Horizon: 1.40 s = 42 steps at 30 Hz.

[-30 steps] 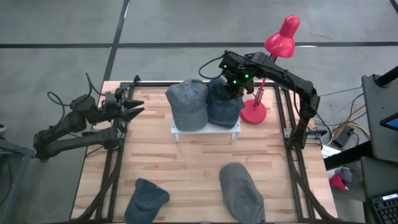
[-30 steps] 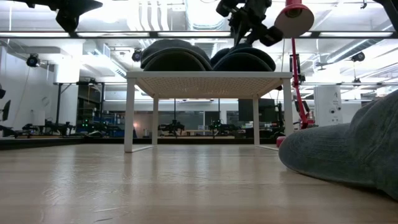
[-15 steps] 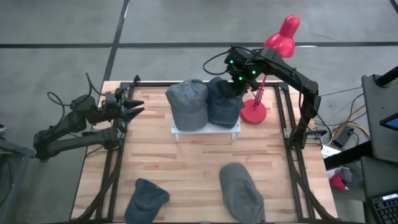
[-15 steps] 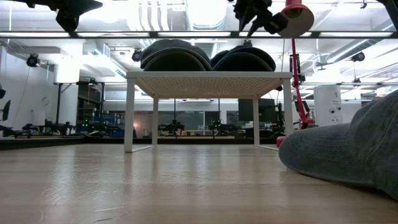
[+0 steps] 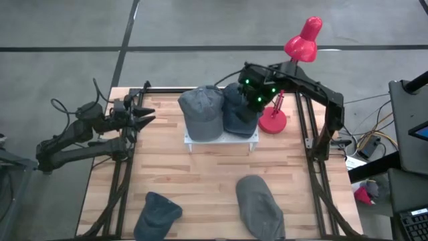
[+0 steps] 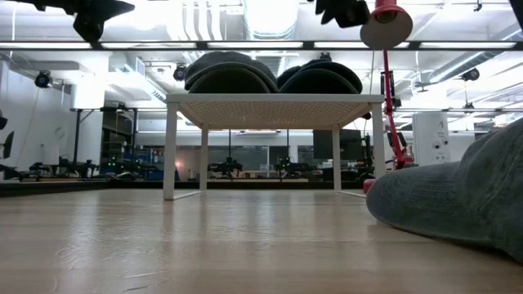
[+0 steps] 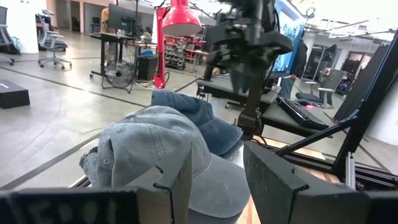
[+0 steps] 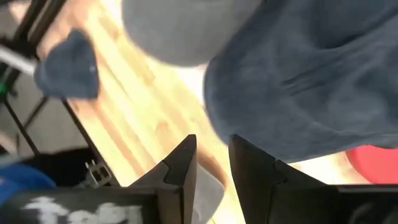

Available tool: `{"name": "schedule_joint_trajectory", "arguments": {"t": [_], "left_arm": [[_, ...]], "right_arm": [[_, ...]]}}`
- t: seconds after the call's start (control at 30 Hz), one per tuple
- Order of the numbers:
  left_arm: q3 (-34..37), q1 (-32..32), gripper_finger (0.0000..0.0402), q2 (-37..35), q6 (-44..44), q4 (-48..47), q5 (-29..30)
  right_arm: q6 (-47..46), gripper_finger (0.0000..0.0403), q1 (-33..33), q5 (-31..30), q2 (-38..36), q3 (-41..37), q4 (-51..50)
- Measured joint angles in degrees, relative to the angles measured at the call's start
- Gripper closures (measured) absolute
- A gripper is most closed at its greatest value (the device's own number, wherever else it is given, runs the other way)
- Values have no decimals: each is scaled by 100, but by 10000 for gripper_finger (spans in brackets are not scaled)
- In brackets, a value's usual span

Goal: Pick & Place hat
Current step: Stack the gray cap on the gray caps on the shelf

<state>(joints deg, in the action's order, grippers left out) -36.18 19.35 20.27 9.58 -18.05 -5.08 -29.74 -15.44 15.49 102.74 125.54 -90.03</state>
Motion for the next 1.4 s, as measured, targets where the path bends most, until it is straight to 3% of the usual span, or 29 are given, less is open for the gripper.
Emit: {"name": "schedule_joint_trajectory", "arguments": {"t": [0.33,0.57,1.0,1.4], "left_arm": [[0,0,257,0,125,-143,-21],[0,-2,257,0,135,-139,-24],[0,0,257,0,-20,-117,-22],[0,-1,257,0,-239,-84,-38]], "right_arm": [[343,318,1037,-67,-84,-226,0],[-97,312,1764,-400,-291,-779,1],[-2221,327,2984,-404,-564,-1843,1],[-4608,284,4141,-153,-682,-2717,171]]}}
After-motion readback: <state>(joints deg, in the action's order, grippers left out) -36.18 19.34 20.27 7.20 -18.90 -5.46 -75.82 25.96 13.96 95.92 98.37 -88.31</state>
